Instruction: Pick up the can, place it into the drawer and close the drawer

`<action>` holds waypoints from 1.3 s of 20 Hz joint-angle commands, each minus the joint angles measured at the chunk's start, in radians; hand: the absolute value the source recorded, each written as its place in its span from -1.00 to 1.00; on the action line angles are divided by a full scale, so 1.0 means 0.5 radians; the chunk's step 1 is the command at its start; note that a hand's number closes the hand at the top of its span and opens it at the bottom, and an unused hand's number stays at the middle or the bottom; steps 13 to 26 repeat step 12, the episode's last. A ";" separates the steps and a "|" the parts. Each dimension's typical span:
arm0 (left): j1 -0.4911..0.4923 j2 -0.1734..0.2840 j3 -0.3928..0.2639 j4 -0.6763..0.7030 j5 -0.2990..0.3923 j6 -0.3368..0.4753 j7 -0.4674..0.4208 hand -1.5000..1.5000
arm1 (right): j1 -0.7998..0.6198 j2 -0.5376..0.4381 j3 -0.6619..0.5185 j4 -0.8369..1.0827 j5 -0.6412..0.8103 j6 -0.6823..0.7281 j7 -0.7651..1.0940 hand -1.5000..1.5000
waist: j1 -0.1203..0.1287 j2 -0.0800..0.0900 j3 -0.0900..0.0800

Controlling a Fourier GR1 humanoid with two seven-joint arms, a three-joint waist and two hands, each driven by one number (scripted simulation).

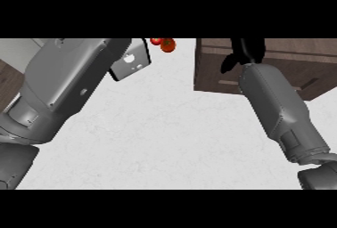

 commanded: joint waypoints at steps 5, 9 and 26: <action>0.157 0.097 -0.021 -0.281 0.000 -0.036 0.099 -1.00 | -0.179 0.017 -0.168 0.103 -0.152 -0.088 -0.144 -1.00 | 0.046 -0.005 -0.003; 0.299 0.173 -0.014 -0.386 0.016 -0.082 0.109 -1.00 | -0.243 0.003 -0.286 0.067 -0.299 0.010 -0.288 -1.00 | 0.040 -0.017 -0.004; 0.388 0.173 -0.030 -0.455 -0.003 -0.055 0.087 -1.00 | -0.282 0.059 -0.317 0.092 -0.319 -0.015 -0.297 -1.00 | 0.033 -0.012 -0.005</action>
